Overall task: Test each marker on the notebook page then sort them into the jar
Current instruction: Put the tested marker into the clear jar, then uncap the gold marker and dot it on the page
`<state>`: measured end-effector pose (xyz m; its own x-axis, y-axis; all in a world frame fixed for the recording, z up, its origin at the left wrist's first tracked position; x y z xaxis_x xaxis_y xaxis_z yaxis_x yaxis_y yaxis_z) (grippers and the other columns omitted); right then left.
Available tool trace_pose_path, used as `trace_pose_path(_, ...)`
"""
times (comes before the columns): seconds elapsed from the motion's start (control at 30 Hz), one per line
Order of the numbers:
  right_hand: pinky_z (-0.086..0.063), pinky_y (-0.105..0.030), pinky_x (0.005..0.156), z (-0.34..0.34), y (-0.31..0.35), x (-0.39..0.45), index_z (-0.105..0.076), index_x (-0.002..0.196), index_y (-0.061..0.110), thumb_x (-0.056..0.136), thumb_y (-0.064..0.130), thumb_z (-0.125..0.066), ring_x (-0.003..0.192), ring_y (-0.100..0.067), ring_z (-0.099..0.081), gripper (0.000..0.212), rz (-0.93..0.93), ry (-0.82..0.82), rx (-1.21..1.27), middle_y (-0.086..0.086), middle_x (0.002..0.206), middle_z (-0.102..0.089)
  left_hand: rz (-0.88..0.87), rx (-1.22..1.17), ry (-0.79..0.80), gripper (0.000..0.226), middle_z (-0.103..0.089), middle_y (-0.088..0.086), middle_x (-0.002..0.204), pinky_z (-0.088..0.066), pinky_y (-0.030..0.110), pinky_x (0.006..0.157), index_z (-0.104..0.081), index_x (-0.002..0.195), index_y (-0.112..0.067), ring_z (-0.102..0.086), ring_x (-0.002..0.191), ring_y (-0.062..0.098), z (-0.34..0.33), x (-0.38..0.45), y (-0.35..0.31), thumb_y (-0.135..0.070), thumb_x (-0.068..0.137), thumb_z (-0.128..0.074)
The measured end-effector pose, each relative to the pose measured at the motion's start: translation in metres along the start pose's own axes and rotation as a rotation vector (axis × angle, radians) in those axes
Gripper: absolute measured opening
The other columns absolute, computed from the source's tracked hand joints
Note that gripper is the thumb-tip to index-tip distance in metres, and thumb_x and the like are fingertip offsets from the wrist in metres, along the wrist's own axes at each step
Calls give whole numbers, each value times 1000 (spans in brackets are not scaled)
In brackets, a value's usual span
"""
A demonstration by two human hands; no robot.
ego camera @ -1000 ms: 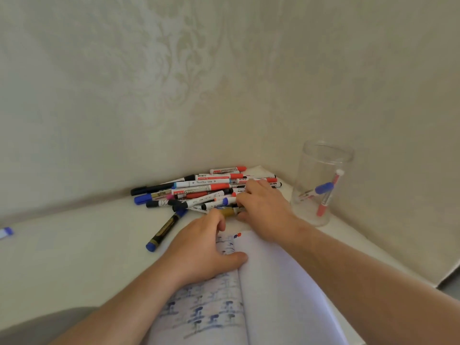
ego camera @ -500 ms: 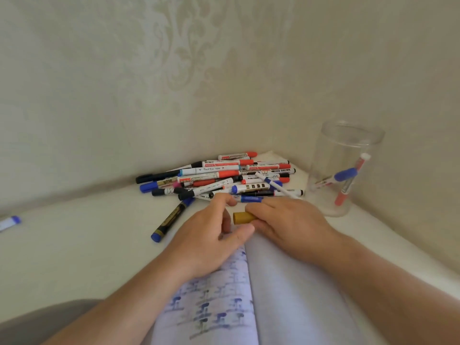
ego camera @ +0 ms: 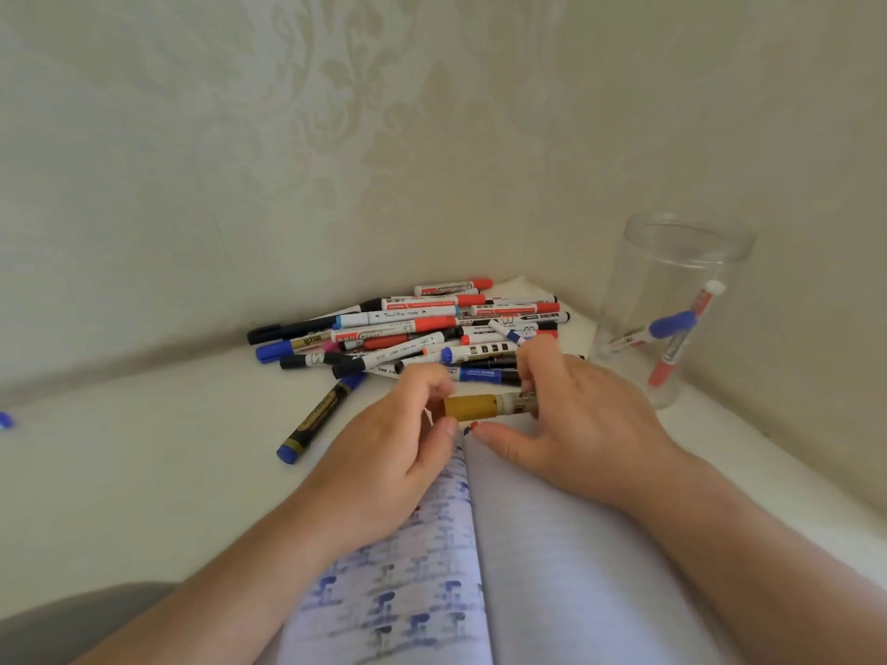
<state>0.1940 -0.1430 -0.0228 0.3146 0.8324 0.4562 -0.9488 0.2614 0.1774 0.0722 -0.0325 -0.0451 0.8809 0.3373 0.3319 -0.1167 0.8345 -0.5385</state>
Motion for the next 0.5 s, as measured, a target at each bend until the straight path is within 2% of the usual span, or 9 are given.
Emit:
trace_pose_path(0.07,-25,-32,50,4,10,-1,-24,96,34,84,77,-44,59,-15,-45,49,82,-78,-57,14,67,-43,-40,32,17,37,-56,-29,110,-42,11,85,-37,137,-50,-53,107,-3,-1,1,-4,-34,105,-46)
trace_pose_path(0.13,-29,-33,55,-1,14,0,-40,99,29,90,68,-47,62,-15,-44,41,128,-76,-112,17,69,-41,-35,29,43,44,-52,-36,119,-38,6,87,-39,147,-45,-51,112,-8,-3,2,-2,-34,105,-45)
trace_pose_path(0.23,-31,-33,56,-6,12,1,-50,102,27,95,65,-45,63,-14,-39,38,152,-58,-174,18,71,-35,-43,30,79,39,-56,-25,125,-44,17,93,-50,142,-41,-52,113,-5,-9,4,3,-47,105,-40)
trace_pose_path(0.33,-32,-33,51,-10,7,1,-47,96,25,97,74,-33,55,-17,-44,51,134,-28,-194,15,64,-40,-9,44,88,45,-59,-22,116,-48,25,89,-57,130,-37,-53,105,-3,-11,6,6,-62,100,-34)
trace_pose_path(0.43,-30,-34,53,-9,-5,3,-37,98,27,86,91,-17,60,-19,-54,68,43,23,-228,11,67,-52,37,53,20,48,-57,-24,112,-44,16,85,-58,126,-37,-50,103,-6,-4,3,12,-64,97,-31)
trace_pose_path(0.5,-28,-35,59,-10,-17,2,-25,99,31,71,100,-28,72,-18,-52,74,-60,98,-190,10,79,-52,62,35,-11,41,-57,-26,107,-47,15,83,-53,126,-40,-52,101,-9,0,1,12,-63,98,-33)
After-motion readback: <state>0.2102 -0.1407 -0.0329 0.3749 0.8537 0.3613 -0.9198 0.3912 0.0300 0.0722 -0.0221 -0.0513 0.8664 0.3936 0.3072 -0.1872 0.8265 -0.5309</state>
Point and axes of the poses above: each hand's wrist, its own x-axis towards the middle knuckle, its own z-axis out of the back of the hand, y = z × x, the point moved 8 cm from there along x, towards the middle knuckle
